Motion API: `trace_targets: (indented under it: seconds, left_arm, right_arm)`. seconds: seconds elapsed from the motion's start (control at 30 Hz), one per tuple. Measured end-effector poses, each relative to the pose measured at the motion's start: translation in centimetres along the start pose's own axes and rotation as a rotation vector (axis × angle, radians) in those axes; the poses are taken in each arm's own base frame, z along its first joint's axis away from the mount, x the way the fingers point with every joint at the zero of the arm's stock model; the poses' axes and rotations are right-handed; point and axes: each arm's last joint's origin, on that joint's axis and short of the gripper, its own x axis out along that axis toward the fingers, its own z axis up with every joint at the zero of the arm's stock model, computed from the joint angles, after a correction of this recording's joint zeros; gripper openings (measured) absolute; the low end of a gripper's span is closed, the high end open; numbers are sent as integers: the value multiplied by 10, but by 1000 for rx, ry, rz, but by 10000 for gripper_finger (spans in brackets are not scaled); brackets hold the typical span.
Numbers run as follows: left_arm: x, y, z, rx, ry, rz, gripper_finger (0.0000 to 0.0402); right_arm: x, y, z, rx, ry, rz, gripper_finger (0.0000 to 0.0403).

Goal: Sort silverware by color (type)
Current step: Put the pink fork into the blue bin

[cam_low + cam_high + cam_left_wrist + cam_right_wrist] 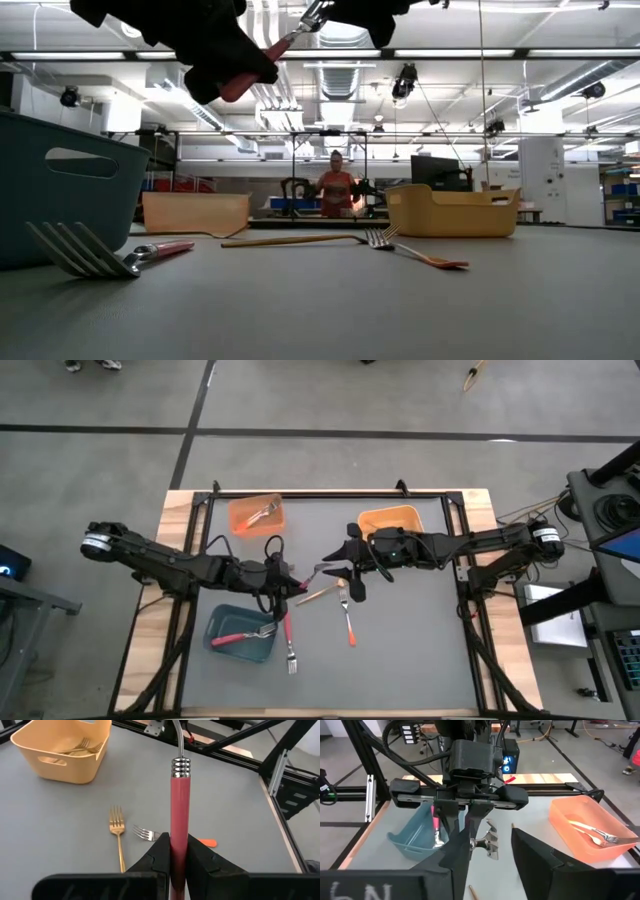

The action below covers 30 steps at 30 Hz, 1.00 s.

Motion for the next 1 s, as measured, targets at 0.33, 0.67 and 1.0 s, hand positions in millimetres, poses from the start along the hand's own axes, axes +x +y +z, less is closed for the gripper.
trace_targets:
  seconds: [0.33,0.67,1.0]
  left_arm:
    - [0,0,0,1,-2,-1,14]
    - [-1,-1,3,-7,-1,-2,116]
    - [-5,-3,21,108,-3,110,159]
  right_arm:
    - [0,-1,0,-32,-6,-11,14]
    - [0,-1,-2,28,8,-23,9]
    - [2,-1,-29,160,111,-151,8]
